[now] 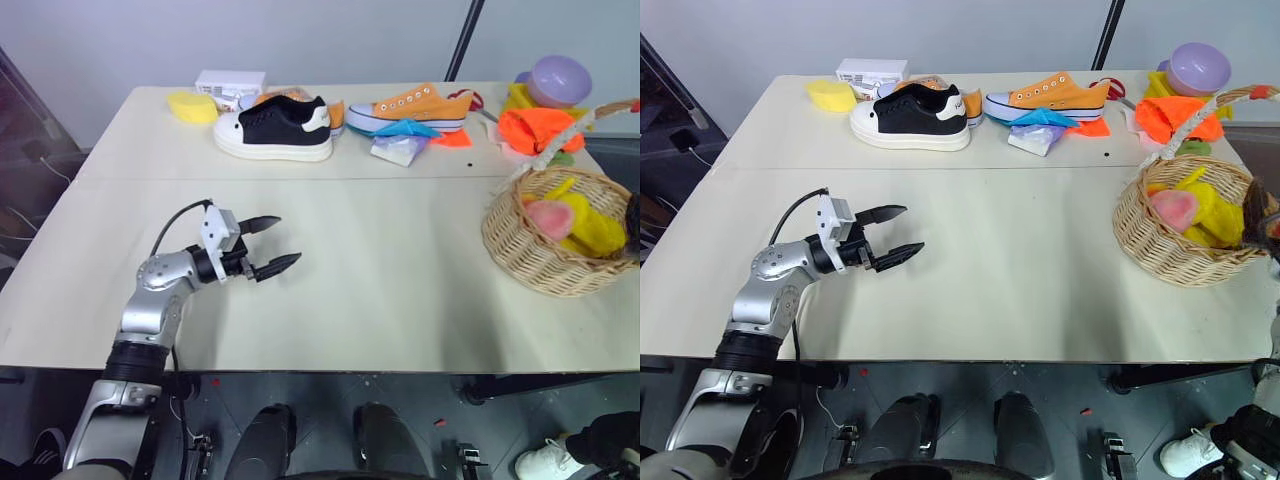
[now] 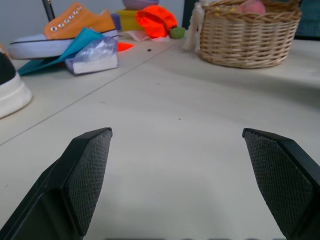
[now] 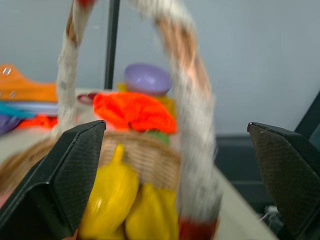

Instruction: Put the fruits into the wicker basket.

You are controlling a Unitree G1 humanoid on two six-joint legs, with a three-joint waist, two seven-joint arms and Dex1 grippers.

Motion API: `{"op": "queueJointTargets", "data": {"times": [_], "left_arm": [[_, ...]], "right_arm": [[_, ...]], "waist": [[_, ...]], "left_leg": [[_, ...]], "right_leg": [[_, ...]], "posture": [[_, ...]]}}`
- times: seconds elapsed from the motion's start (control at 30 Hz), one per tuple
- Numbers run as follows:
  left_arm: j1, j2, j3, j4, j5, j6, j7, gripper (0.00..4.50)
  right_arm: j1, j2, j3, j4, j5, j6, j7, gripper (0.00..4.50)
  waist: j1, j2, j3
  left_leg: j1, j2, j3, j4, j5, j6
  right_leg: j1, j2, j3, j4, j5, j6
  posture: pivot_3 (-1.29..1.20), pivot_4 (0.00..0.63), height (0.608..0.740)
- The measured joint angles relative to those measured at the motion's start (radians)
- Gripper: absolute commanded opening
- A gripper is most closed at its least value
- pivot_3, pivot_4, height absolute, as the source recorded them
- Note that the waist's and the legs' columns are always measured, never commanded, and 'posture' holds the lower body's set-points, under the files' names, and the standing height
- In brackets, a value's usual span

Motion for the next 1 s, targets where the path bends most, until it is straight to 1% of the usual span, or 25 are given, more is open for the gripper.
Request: {"op": "queueJointTargets", "data": {"times": [0.03,0.1,0.23,0.3,0.37,0.43,0.5,0.57,0.67,0.73,0.83,1.0], "left_arm": [[0.01,0.001,0.003,-0.001,0.002,0.0,0.007,4.5],[0.028,0.007,0.008,-0.004,0.005,-0.001,0.019,4.5],[0.056,0.016,0.029,-0.02,0.006,-0.002,0.039,4.5],[0.066,0.018,0.037,-0.024,0.006,-0.005,0.051,4.5],[0.068,0.017,0.039,-0.028,0.007,-0.008,0.067,4.5],[0.07,0.017,0.044,-0.041,0.01,-0.01,0.085,4.5],[0.085,0.02,0.058,-0.061,0.013,-0.012,0.106,4.5],[0.099,0.021,0.069,-0.07,0.015,-0.013,0.124,4.5],[0.13,0.029,0.118,-0.087,0.012,-0.012,0.169,4.5],[0.141,0.039,0.176,-0.083,0.007,-0.013,0.216,4.5],[0.178,0.059,0.267,-0.085,0.006,-0.028,0.283,4.5],[0.269,0.055,0.323,-0.106,0.026,-0.031,0.381,4.5]], "right_arm": [[0.003,0.011,-0.004,-0.029,-0.001,0.002,-0.023,4.48],[0.028,0.07,-0.005,-0.134,-0.007,0.013,-0.08,4.48],[0.114,0.206,0.026,-0.354,-0.037,0.048,-0.199,4.48],[0.158,0.271,0.074,-0.449,-0.062,0.06,-0.238,4.48],[0.184,0.288,0.16,-0.519,-0.108,0.043,-0.24,4.48],[0.196,0.283,0.273,-0.575,-0.161,0.016,-0.217,4.48],[0.17,0.278,0.4,-0.574,-0.167,0.003,-0.154,4.48],[0.11,0.279,0.521,-0.523,-0.121,0.006,-0.062,4.48],[-0.011,0.234,0.681,-0.376,-0.014,0.06,0.169,4.48],[-0.085,0.191,0.767,-0.262,0.008,0.067,0.315,4.48],[-0.186,0.163,0.83,-0.096,-0.007,0.032,0.454,4.48],[-0.219,0.155,0.89,0.022,-0.037,-0.043,0.593,4.48]], "waist": [[0.0,0.0,0.0],[0.0,0.0,0.0],[0.001,0.0,0.0],[0.001,0.0,0.0],[-0.002,0.001,0.0],[-0.005,0.0,0.0],[-0.009,0.0,-0.001],[-0.015,0.0,-0.001],[-0.02,-0.001,-0.001],[-0.02,-0.002,0.0],[-0.019,-0.002,0.0],[-0.003,-0.002,0.0]], "left_leg": [[0.0,0.0,0.0,0.0,0.0,0.0],[0.0,0.001,-0.002,0.0,0.0,0.0],[0.0,0.0,-0.002,0.0,0.0,0.0],[0.0,0.0,-0.001,0.0,0.0,0.0],[0.0,0.0,-0.001,0.0,0.0,0.0],[0.001,0.0,-0.001,0.0,0.0,0.0],[0.001,0.0,-0.001,0.0,0.0,0.0],[0.002,0.0,-0.002,0.0,0.0,0.0],[0.002,0.0,-0.002,0.0,0.0,0.0],[0.002,0.0,-0.002,0.0,0.0,0.0],[0.002,0.0,-0.002,0.0,0.0,0.0],[0.0,0.0,-0.002,0.0,0.0,0.0]], "right_leg": [[0.0,0.0,0.0,0.0,0.0,0.0],[0.0,0.001,0.0,0.0,0.0,0.0],[0.0,0.0,0.0,0.0,0.0,0.0],[0.0,0.0,0.0,0.0,0.0,0.0],[0.0,0.0,0.0,0.0,0.0,0.001],[0.0,0.0,0.0,0.001,0.0,0.001],[0.0,0.001,0.0,0.001,0.0,0.001],[0.001,0.0,0.0,0.001,0.0,0.001],[0.002,0.0,-0.001,0.0,0.0,0.001],[0.002,0.0,-0.001,0.0,0.0,0.001],[0.001,0.0,-0.001,-0.001,0.0,0.001],[0.0,-0.001,-0.001,-0.001,0.0,0.001]], "posture": [[0.0,0.15,0.74],[0.0,0.15,0.74],[0.0,0.15,0.74],[0.0,0.15,0.74],[0.0,0.15,0.74],[0.0,0.15,0.74],[0.0,0.15,0.74],[0.0,0.15,0.74],[0.0,0.15,0.74],[0.0,0.15,0.74],[0.0,0.15,0.74],[0.0,0.15,0.74]]}}
